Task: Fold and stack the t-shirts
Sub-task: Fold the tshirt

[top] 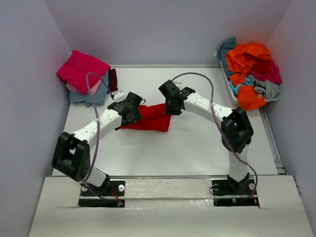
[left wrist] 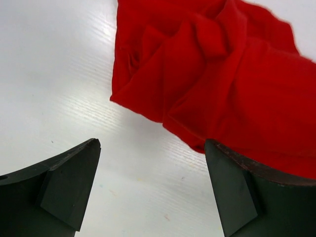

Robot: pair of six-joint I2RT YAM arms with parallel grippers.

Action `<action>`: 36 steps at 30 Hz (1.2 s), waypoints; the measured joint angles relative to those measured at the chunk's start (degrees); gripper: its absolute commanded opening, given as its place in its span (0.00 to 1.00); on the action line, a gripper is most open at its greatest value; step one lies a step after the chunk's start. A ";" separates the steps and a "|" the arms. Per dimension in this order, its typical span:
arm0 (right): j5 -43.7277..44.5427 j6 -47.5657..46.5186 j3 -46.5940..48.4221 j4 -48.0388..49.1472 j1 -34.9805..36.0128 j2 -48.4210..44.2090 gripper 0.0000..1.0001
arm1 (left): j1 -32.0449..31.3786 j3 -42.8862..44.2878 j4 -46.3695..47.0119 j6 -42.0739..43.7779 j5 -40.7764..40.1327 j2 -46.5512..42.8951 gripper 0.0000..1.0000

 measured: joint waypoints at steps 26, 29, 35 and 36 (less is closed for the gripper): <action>-2.80 -1.29 2.78 0.72 0.00 4.04 0.29 | -0.72 5.20 2.14 0.00 0.72 14.34 0.99; -2.73 -1.66 4.24 0.72 0.00 5.77 0.29 | -0.72 9.77 1.42 0.13 -0.42 16.31 0.99; -2.78 -1.88 4.55 0.46 0.00 7.23 0.29 | -0.50 17.33 -0.17 0.57 -2.14 17.99 0.99; -2.78 -1.88 4.55 0.52 0.00 7.26 0.29 | -0.39 17.70 -0.17 0.61 -2.19 18.16 0.99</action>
